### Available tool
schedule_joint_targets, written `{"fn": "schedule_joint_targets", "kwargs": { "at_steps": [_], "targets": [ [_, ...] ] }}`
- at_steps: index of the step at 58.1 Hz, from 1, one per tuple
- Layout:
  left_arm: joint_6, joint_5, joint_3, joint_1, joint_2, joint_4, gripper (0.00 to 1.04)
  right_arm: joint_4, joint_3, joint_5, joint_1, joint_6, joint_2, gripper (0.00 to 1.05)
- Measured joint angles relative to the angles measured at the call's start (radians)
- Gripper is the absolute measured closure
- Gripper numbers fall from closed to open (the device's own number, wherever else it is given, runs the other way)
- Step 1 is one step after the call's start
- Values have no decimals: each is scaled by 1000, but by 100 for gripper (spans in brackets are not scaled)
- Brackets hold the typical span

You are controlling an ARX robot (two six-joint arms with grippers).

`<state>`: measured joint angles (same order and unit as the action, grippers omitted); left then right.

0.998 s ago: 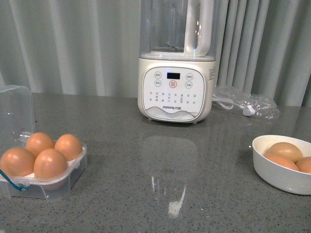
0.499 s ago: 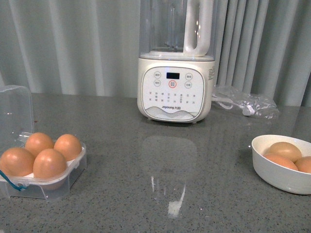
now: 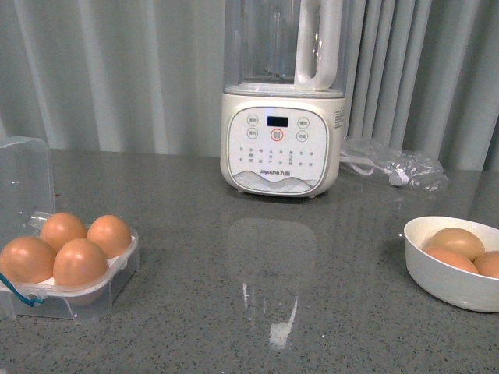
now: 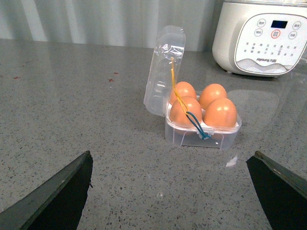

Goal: Put egg into box

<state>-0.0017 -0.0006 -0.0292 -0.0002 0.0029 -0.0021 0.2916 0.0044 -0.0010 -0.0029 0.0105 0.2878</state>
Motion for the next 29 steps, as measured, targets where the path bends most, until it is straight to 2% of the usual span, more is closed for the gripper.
{"fn": "schedule_joint_targets", "kwargs": {
  "at_steps": [25, 29],
  "targets": [
    [0, 0, 0, 0, 0, 0, 7, -116, 0, 0, 0, 0, -114, 101],
    [0, 0, 0, 0, 0, 0, 7, -219, 1, 0, 0, 0, -192, 101]
  ]
}}
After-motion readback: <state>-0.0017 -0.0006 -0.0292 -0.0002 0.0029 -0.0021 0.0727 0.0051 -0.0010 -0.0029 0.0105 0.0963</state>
